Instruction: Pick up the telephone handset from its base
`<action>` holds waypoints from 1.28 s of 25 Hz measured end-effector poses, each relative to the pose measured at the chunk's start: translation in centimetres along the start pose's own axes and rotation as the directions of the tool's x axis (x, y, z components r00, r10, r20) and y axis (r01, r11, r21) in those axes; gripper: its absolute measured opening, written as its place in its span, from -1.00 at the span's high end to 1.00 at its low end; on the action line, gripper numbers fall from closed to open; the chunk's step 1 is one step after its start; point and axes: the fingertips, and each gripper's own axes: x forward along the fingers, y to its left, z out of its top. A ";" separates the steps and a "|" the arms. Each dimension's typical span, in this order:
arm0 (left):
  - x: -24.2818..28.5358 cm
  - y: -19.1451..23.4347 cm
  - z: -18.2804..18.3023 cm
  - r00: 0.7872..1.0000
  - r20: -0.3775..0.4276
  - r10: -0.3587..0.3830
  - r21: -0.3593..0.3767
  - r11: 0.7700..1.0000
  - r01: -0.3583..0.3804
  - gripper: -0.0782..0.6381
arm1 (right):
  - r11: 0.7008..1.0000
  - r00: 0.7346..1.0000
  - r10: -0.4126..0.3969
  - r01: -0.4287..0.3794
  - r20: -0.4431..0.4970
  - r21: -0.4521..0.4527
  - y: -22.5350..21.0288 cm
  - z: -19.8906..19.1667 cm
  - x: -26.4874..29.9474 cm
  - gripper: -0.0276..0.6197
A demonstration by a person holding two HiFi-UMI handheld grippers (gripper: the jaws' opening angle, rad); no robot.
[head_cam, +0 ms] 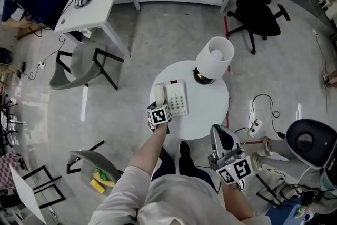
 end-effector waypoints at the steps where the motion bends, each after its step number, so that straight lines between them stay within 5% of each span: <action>1: -0.2 0.0 0.2 1.000 0.016 -0.011 -0.004 1.000 0.011 0.16 | 1.000 1.000 0.002 -0.002 0.002 -0.001 0.2 0.0 -0.1 0.89; 10: -4.5 0.1 2.2 0.987 0.123 -0.100 -0.059 0.992 0.108 0.16 | 1.000 1.000 0.008 -0.008 0.020 -0.011 1.2 0.3 -0.9 0.89; 18: -9.4 0.3 4.6 0.945 0.250 -0.210 -0.083 0.968 0.237 0.16 | 1.000 0.999 0.017 -0.016 0.036 -0.017 2.5 0.3 -1.8 0.89; 28: -16.7 -0.2 8.5 0.853 0.397 -0.337 -0.026 0.926 0.378 0.16 | 0.998 0.996 0.052 -0.050 0.067 -0.024 4.3 0.7 -2.0 0.89; 32: -20.1 -1.0 10.3 0.799 0.463 -0.383 0.006 0.903 0.429 0.16 | 0.997 0.995 0.063 -0.060 0.080 -0.041 4.7 1.7 -2.1 0.89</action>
